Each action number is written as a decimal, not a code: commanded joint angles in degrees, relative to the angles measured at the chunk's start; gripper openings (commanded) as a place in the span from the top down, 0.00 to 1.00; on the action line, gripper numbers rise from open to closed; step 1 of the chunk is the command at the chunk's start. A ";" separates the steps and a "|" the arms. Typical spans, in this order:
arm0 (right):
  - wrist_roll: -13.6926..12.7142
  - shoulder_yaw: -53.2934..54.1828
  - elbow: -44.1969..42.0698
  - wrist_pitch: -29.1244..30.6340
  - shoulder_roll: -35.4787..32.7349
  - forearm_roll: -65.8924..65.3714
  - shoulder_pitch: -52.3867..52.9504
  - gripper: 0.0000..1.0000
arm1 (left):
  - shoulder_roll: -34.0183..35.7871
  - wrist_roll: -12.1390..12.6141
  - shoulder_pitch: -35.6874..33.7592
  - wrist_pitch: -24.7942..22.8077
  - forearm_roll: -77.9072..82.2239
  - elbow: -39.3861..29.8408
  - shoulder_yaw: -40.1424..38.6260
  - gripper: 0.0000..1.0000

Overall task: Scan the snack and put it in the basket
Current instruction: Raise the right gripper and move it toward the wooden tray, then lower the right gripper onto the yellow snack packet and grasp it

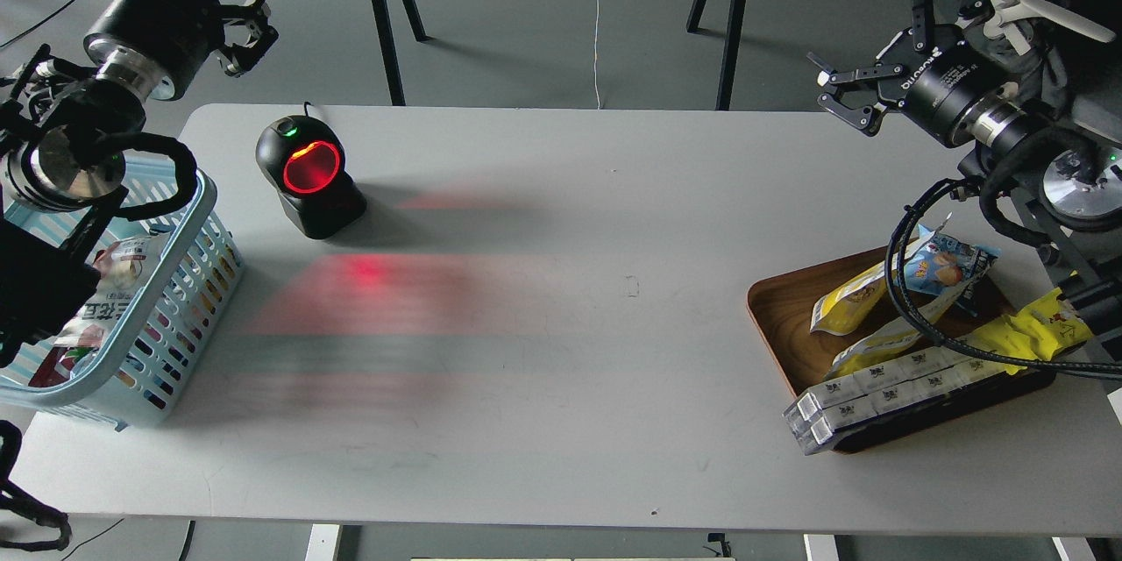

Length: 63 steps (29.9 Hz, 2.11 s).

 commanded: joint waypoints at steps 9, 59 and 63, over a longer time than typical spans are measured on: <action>-0.19 -27.71 1.29 -0.88 -11.45 0.03 21.10 0.01 | 1.90 0.07 -0.87 1.69 -0.06 -0.87 0.03 0.00; -14.74 -114.92 39.62 -7.11 -6.26 1.35 84.67 0.01 | 4.80 -0.63 -1.05 -3.14 -0.06 -0.08 -0.94 0.00; -14.74 -115.01 39.71 -8.87 -7.67 1.61 83.18 0.01 | 4.89 -0.63 -1.05 -3.14 -0.06 -0.08 -0.94 0.00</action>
